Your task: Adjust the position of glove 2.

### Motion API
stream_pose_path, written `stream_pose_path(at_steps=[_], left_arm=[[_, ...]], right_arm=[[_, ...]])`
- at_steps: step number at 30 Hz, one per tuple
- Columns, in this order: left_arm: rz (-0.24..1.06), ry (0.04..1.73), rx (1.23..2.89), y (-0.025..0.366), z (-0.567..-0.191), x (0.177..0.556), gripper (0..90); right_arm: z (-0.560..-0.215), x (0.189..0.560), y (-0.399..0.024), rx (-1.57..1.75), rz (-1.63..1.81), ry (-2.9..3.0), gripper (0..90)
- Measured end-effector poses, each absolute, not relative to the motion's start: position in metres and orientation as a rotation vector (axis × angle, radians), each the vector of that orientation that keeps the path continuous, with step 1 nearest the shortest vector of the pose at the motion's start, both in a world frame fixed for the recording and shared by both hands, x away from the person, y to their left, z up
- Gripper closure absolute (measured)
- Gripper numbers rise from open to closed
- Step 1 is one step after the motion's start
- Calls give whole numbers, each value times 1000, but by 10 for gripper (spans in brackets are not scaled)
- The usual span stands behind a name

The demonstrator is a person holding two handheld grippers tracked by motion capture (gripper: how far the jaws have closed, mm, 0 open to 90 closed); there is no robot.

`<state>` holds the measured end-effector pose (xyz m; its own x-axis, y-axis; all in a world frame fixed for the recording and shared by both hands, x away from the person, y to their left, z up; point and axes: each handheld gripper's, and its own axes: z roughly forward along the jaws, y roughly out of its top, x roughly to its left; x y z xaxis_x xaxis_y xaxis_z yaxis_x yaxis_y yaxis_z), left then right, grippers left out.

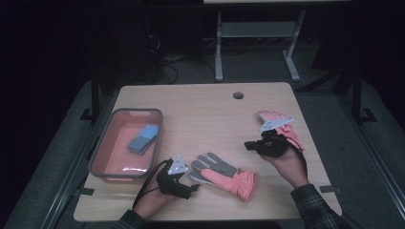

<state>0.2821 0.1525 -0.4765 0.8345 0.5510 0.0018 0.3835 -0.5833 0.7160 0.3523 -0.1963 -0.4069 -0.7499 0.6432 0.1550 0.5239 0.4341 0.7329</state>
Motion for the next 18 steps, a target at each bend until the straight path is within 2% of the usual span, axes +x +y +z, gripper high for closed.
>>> stream_pose_path(at_steps=[7,12,18], left_arm=[[286,679,2262,152,-477,282,126],[285,679,2262,152,-477,282,126],[284,679,2261,152,-477,282,126]], right_arm=[[-406,375,-234,1154,1156,2412,873],[-407,387,-262,1265,1103,2326,801],[-416,401,-283,1335,1010,2284,665]])
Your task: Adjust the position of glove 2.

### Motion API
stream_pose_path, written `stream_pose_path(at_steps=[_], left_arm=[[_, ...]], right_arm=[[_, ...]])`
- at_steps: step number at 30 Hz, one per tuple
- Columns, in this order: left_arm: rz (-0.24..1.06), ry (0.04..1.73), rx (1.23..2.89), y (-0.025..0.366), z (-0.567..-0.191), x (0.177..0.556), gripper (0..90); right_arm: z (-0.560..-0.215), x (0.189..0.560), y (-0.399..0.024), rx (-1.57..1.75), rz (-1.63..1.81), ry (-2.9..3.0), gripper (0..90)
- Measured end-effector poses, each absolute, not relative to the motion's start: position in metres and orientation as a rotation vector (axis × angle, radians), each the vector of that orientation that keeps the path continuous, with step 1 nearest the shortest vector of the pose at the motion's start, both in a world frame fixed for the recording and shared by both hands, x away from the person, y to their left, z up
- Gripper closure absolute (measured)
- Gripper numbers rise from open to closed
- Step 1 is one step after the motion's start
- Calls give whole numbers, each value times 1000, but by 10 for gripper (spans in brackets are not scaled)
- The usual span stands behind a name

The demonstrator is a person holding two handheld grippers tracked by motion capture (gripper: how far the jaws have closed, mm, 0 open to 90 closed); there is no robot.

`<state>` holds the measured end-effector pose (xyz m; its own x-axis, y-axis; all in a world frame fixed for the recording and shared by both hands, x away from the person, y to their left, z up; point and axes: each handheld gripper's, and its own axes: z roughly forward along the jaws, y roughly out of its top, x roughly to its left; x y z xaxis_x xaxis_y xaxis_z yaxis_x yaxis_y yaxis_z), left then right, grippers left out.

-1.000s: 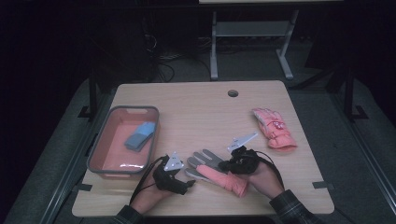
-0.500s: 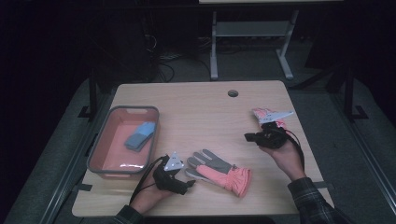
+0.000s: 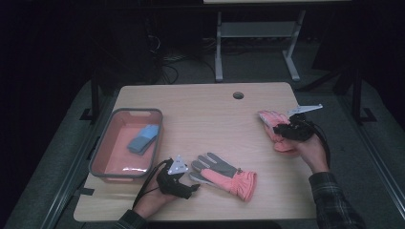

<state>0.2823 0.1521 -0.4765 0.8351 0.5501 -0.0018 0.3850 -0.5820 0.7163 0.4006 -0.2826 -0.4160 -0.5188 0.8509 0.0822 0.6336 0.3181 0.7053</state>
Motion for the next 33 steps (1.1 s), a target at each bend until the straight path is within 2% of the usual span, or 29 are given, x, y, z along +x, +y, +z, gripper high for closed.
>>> stream_pose_path(at_steps=[3,9,15,21,29,33], left_arm=[[284,679,2261,152,-477,282,127],[284,679,2261,152,-477,282,126],[284,679,2261,152,-477,282,126],[284,679,2260,152,-477,282,126],[283,679,2261,152,-477,282,127],[283,680,2260,152,-477,282,127]], right_arm=[[-422,407,-288,1342,964,2281,598],[-436,414,-295,1406,923,2307,530],[-447,418,-300,1458,966,2301,538],[-451,419,-295,1449,926,2308,611],[-450,417,-295,1409,933,2313,824],[-448,417,-299,1404,968,2309,858]])
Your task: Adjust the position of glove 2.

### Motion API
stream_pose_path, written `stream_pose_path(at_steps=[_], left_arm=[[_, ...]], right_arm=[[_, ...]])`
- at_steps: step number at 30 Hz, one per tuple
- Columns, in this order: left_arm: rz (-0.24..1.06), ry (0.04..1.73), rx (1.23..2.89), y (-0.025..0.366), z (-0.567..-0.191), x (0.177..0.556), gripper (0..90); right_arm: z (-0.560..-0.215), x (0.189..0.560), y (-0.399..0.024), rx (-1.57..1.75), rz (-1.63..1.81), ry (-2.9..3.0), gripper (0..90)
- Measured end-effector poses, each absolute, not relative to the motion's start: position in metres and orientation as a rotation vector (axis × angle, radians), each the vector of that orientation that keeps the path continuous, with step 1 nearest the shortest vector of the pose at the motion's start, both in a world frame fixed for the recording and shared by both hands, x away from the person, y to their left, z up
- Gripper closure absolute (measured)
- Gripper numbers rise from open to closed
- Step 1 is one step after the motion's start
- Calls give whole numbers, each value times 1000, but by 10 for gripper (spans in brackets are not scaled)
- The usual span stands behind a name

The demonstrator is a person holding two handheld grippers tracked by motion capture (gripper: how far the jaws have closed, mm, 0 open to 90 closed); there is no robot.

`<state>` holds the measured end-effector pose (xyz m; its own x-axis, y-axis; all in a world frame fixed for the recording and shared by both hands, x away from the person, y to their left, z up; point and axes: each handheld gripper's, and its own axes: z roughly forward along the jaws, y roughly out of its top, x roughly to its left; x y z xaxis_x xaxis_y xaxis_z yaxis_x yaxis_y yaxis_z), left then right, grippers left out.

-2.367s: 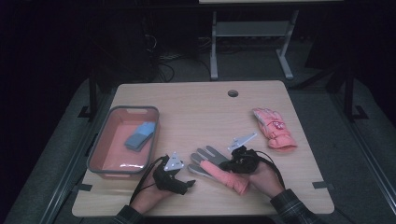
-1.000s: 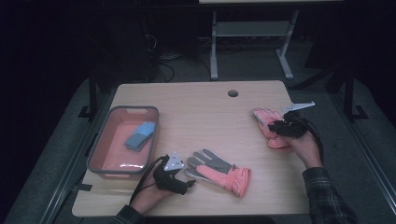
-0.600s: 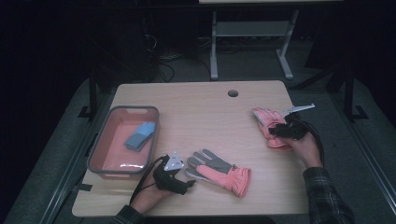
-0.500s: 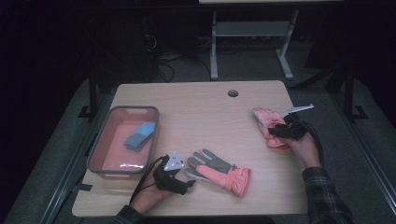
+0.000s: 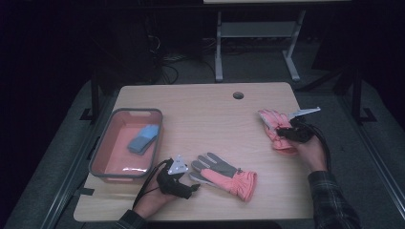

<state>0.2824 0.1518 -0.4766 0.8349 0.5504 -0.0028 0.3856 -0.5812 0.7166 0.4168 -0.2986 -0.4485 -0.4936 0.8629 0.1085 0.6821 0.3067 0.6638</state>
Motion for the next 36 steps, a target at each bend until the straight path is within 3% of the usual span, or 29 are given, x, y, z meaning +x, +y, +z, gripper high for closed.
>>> stream_pose_path(at_steps=[21,36], left_arm=[[283,675,2263,152,-477,283,127],[283,675,2264,152,-477,283,126]], right_arm=[[-414,401,-314,1347,1198,2236,889],[-385,384,-290,1160,1380,2315,894]])
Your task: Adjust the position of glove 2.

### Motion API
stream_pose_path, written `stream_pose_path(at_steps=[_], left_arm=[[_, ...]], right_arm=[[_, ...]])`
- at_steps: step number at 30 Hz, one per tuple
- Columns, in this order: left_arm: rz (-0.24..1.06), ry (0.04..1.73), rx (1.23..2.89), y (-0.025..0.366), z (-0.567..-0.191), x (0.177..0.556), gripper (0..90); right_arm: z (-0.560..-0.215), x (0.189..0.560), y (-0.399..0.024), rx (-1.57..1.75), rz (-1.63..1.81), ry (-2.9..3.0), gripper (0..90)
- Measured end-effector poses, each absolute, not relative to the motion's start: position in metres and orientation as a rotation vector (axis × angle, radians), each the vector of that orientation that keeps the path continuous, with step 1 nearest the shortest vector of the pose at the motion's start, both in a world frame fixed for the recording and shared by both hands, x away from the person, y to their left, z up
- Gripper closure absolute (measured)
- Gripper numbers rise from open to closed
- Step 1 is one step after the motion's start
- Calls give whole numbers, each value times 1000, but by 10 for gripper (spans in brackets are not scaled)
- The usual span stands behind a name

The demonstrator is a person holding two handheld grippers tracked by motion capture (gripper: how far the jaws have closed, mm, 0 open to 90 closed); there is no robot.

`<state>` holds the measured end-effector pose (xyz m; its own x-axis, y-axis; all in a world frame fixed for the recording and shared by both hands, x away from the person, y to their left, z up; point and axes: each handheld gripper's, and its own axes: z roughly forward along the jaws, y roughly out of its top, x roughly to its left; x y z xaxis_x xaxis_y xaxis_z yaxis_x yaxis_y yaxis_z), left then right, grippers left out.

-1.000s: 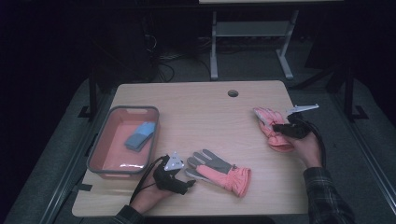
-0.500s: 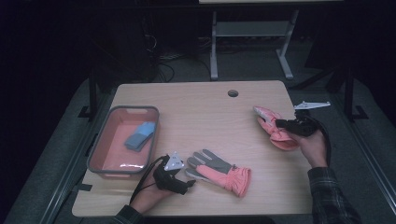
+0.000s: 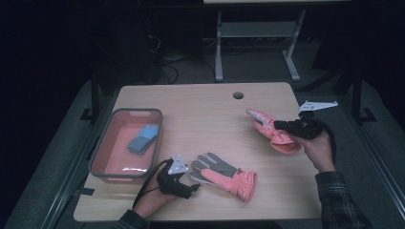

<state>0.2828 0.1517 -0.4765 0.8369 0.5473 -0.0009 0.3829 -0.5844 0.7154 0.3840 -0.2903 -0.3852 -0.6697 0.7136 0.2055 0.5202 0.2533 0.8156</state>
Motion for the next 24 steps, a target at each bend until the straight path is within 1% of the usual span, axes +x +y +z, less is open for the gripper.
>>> stream_pose_path(at_steps=[14,24], left_arm=[[283,674,2263,152,-477,283,126],[285,672,2262,152,-477,283,126]], right_arm=[[-368,367,-238,910,1473,2468,897],[-363,353,-207,731,1554,2563,897]])
